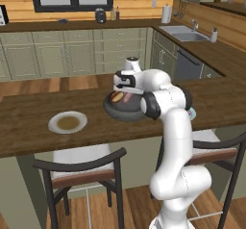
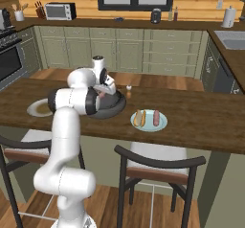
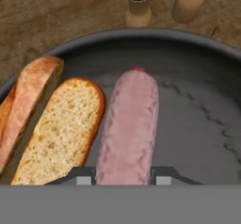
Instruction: Place one bun and one sausage from the bowl on each plate.
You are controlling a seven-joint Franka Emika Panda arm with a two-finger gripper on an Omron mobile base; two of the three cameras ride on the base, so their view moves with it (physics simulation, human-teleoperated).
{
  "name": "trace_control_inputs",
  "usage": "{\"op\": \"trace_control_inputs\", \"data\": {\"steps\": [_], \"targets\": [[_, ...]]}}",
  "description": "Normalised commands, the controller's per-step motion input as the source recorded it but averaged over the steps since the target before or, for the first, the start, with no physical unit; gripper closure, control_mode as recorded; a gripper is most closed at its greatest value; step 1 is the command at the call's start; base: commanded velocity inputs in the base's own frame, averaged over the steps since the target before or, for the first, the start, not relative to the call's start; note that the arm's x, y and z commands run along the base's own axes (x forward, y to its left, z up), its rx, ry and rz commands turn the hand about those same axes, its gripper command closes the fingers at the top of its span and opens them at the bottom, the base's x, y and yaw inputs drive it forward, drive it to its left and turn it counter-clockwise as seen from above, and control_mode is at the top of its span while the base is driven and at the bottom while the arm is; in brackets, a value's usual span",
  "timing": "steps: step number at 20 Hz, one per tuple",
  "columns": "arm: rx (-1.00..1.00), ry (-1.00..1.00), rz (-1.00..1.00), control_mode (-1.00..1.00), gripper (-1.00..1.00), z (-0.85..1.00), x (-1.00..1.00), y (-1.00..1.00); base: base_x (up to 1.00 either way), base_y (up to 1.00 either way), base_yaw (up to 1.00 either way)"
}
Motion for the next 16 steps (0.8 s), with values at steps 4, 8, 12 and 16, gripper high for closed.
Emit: {"op": "trace_control_inputs", "data": {"steps": [4,8,12,16], "targets": [[0.00,0.00,0.00,-1.00,1.00,0.71,-0.40,-0.31,0.00,0.00,0.00],[-0.02,0.00,0.00,-1.00,1.00,0.74,-0.66,-0.13,0.00,0.00,0.00],[-0.09,0.00,0.09,-1.00,1.00,0.61,-0.75,-0.03,0.00,0.00,0.00],[-0.08,-0.02,0.21,-1.00,1.00,0.11,-1.00,-0.24,0.00,0.00,0.00]]}}
